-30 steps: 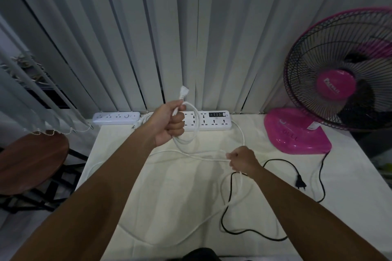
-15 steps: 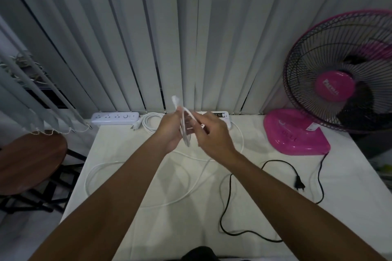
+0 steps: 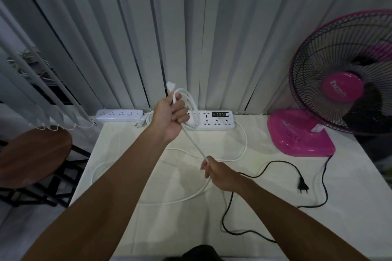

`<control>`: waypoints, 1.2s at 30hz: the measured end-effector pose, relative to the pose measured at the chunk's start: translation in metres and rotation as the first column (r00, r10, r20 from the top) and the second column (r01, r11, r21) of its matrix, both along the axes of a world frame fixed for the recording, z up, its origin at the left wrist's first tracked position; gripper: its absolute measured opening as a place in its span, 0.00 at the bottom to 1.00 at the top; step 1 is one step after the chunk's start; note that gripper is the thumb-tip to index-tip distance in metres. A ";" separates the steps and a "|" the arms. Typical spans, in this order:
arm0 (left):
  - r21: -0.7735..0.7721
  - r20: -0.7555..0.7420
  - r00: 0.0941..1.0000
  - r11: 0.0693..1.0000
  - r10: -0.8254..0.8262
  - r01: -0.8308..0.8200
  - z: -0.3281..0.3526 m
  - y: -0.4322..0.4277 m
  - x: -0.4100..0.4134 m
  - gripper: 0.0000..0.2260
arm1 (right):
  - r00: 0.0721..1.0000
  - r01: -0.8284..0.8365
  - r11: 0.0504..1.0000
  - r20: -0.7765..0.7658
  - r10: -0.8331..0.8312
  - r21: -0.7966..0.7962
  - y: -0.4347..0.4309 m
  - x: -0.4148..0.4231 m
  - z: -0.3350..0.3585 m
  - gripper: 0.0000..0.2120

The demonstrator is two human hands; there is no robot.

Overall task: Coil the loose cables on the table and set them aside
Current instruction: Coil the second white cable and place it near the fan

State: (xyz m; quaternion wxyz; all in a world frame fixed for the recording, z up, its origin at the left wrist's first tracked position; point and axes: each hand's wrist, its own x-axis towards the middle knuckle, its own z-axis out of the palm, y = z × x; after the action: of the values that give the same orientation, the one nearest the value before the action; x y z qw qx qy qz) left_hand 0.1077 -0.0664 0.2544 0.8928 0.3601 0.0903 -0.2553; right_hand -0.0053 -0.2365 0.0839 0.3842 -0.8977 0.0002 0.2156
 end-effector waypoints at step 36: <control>0.079 -0.093 0.995 0.996 0.045 -0.038 -0.018 -0.001 -0.014 0.14 | 0.657 0.261 0.947 0.685 -0.317 0.188 0.045 0.017 0.106 0.11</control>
State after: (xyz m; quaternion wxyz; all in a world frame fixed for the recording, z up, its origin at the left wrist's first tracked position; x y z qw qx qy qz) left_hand 0.0939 -0.0673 0.2361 0.8780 0.3797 0.1498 -0.2498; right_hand 0.0118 -0.1919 0.1897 0.4166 -0.8848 -0.0123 -0.2085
